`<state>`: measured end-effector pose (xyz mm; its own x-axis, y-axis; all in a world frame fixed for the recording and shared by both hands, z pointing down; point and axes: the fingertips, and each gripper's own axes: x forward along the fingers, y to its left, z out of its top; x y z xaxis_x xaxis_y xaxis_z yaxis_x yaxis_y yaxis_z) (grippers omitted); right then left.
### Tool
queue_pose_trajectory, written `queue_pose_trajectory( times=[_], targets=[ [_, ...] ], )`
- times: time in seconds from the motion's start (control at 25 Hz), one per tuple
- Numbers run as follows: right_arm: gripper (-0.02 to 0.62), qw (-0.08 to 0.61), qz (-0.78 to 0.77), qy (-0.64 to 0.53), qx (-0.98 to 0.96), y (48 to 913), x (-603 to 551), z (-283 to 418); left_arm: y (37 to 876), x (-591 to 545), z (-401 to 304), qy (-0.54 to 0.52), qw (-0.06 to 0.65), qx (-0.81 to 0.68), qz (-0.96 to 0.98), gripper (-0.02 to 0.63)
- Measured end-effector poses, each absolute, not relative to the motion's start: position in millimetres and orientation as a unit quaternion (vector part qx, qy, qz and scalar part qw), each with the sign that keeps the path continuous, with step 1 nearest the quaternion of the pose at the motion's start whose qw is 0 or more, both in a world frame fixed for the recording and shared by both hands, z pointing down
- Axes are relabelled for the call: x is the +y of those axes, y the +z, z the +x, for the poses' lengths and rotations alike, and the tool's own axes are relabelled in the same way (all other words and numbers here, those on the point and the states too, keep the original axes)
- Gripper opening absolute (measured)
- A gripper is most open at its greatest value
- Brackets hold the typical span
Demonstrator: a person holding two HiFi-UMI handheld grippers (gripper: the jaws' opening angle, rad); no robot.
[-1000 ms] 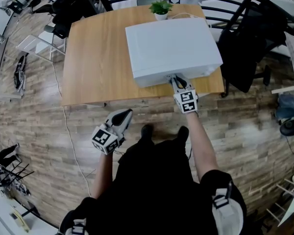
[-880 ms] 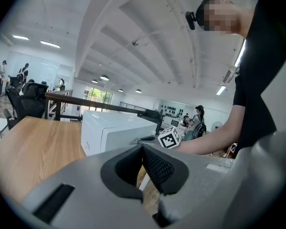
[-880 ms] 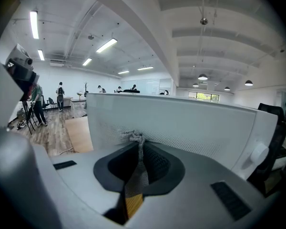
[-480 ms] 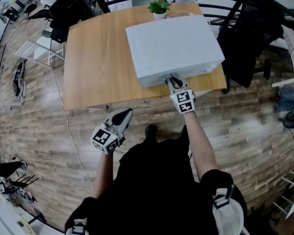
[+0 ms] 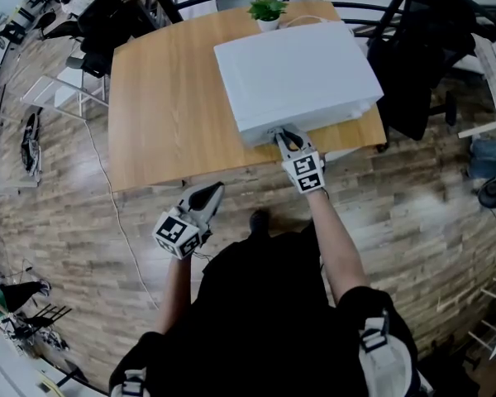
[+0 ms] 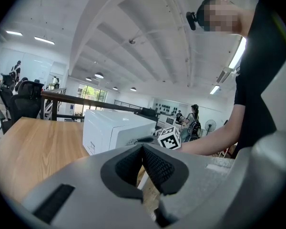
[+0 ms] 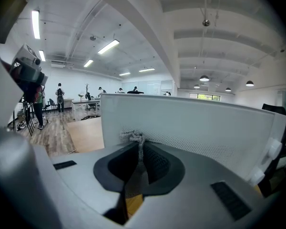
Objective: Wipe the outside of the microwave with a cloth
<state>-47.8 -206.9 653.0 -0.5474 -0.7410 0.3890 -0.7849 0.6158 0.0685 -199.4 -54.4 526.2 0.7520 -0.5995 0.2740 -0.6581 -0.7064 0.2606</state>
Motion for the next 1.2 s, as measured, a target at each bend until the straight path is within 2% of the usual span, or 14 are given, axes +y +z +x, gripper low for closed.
queue_pose_trajectory(
  times=[1.2],
  targets=[
    [0.028, 0.197, 0.386, 0.050, -0.900, 666, -185, -130, 537, -48, -237, 0.100, 0.180, -0.338, 0.919, 0.003]
  ],
)
